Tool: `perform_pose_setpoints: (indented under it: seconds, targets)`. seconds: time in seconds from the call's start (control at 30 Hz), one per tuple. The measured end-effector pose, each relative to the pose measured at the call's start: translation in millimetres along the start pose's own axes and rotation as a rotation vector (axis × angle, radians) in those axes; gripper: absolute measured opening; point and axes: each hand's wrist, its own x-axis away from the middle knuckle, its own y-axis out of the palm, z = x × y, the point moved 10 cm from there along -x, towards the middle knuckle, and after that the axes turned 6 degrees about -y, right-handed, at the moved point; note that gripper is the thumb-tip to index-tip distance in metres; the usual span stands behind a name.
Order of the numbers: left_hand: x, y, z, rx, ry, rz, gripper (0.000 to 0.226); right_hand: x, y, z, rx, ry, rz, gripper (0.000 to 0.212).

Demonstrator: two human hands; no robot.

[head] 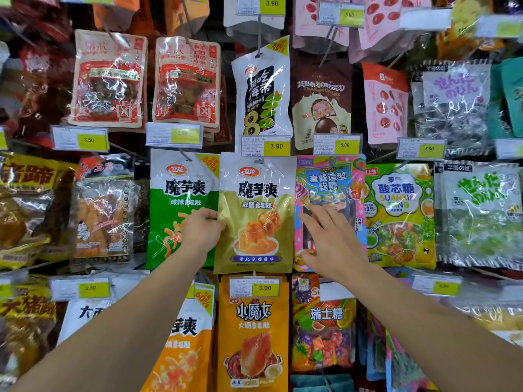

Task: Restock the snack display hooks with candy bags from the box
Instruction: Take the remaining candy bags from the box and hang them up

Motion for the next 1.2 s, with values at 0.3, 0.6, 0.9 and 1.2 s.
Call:
perform_pose_setpoints:
  seconds: [0.3, 0.6, 0.9, 1.2]
  targets:
    - [20.5, -11.3, 15.7, -0.143, 0.148, 0.095, 0.039, 4.0, 0.1, -10.2, -0.006, -0.009, -0.006, 0.077]
    - [109.7, 5.9, 37.6, -0.258, 0.375, 0.07, 0.046, 40.3, -10.4, -18.0, -0.121, -0.002, -0.049, 0.079]
    - [208.3, 77.5, -24.9, -0.355, 0.256, -0.141, 0.049, 160.8, 9.1, 0.3, -0.326, 0.094, -0.136, 0.078]
    - [288.1, 159.0, -72.3, -0.32, 0.102, -0.279, 0.041, 288.6, 45.8, 63.6, -0.396, 0.248, -0.379, 0.078]
